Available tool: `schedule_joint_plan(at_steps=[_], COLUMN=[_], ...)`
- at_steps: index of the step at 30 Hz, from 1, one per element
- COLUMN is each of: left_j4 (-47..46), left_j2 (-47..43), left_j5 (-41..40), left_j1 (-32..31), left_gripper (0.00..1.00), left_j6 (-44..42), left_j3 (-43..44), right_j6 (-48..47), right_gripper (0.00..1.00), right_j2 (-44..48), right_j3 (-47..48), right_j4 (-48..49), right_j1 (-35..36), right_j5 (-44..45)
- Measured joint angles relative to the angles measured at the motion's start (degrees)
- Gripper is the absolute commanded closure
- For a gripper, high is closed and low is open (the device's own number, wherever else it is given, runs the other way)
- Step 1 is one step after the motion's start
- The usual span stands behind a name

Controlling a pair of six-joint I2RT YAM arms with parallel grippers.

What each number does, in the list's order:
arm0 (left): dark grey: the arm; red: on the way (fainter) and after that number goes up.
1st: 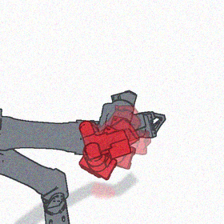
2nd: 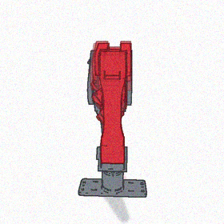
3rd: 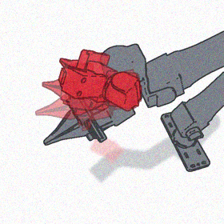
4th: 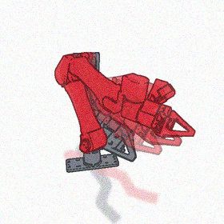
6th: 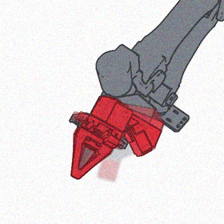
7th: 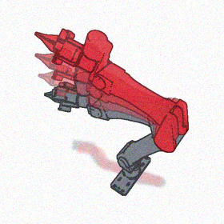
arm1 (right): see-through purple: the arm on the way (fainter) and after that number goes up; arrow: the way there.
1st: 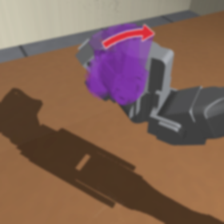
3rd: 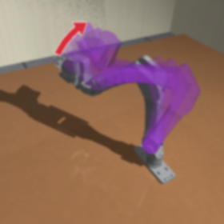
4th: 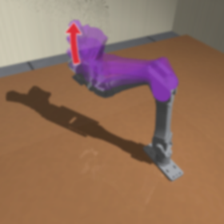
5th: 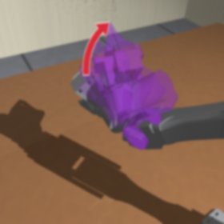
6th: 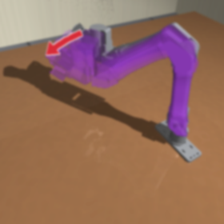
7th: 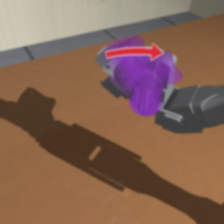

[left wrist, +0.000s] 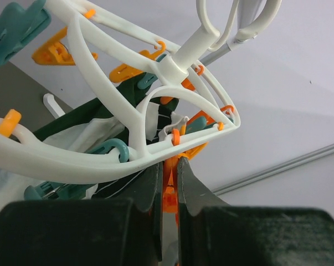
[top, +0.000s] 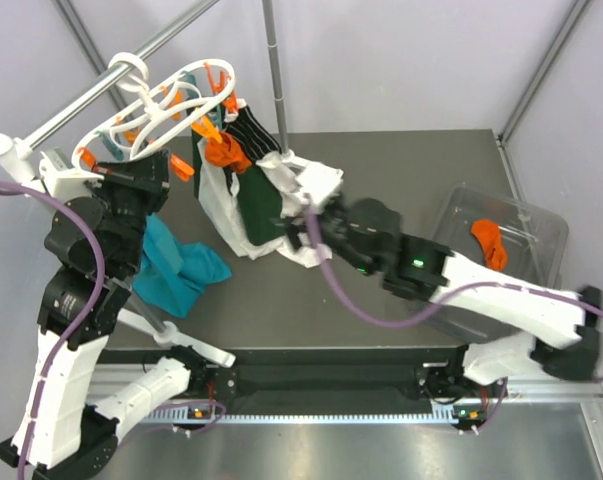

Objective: Clip the socks to the hanger
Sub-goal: Open the clamp at the hanger.

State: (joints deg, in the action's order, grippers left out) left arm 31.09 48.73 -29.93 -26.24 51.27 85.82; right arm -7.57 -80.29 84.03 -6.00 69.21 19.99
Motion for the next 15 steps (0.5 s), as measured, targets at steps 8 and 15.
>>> schedule_joint_plan(at_steps=[8, 15], left_j4=[-1.60, -3.32], left_j2=[-1.27, -1.38], left_j5=[0.50, 1.62], left_j1=[0.00, 0.07], left_gripper=[1.00, 1.00], left_j6=[-1.79, -2.38], left_j3=[-1.79, -2.84], right_j6=[4.48, 12.17], right_gripper=[0.27, 0.27], right_j2=[32.50, 35.60], right_j3=[-30.05, -39.82], right_j4=[-5.42, -7.82], right_j1=[-30.03, -61.61], right_j5=[12.11, 13.03])
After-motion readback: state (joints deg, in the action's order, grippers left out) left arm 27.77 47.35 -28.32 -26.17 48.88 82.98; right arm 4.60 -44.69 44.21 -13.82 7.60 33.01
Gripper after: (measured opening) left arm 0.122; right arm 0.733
